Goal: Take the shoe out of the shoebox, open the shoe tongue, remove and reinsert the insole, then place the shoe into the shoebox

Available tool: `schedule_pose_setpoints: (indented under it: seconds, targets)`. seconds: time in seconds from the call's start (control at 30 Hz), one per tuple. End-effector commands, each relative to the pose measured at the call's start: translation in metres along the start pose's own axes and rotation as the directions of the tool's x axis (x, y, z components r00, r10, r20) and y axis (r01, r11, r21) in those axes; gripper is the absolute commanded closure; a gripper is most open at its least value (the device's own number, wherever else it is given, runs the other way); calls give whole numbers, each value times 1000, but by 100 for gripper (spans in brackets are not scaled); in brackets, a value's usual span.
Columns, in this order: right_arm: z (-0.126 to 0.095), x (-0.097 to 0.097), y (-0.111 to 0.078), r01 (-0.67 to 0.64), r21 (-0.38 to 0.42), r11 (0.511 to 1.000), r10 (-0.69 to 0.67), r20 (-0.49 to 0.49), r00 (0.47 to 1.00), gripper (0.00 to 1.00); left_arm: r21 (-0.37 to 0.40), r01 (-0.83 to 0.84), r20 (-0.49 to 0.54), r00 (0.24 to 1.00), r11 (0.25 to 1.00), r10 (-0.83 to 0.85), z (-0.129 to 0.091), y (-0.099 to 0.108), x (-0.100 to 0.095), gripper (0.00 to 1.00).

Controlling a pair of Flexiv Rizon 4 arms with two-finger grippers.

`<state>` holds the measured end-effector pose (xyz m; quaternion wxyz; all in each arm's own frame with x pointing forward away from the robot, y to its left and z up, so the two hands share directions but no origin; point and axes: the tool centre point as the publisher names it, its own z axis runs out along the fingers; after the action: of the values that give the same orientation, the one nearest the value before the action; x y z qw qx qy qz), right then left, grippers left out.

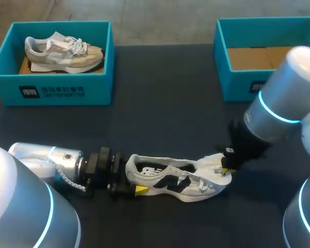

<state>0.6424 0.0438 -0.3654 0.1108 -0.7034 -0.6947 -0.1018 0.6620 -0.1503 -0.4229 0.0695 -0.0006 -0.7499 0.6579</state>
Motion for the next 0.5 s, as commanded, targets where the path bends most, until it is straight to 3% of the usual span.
schedule_pose_setpoints:
  seconds: [0.03,0.1,0.17,0.5]
  targets:
    - [4,-15,-9,0,-22,1000,-6,-249,969,81,-1,1,1,1000,1000,-1,-1,6,3,100]
    - [-1,-10,-11,16,-36,999,-24,-238,971,55,-1,1,1,1000,1000,-1,-1,6,3,100]
    - [-10,-5,-13,32,-54,998,-43,-209,977,0,-1,1,1,1000,1000,-1,-1,6,3,100]
    - [-62,27,-22,169,-83,982,-173,-37,984,0,-1,1,1,1000,1000,-1,-1,6,3,100]
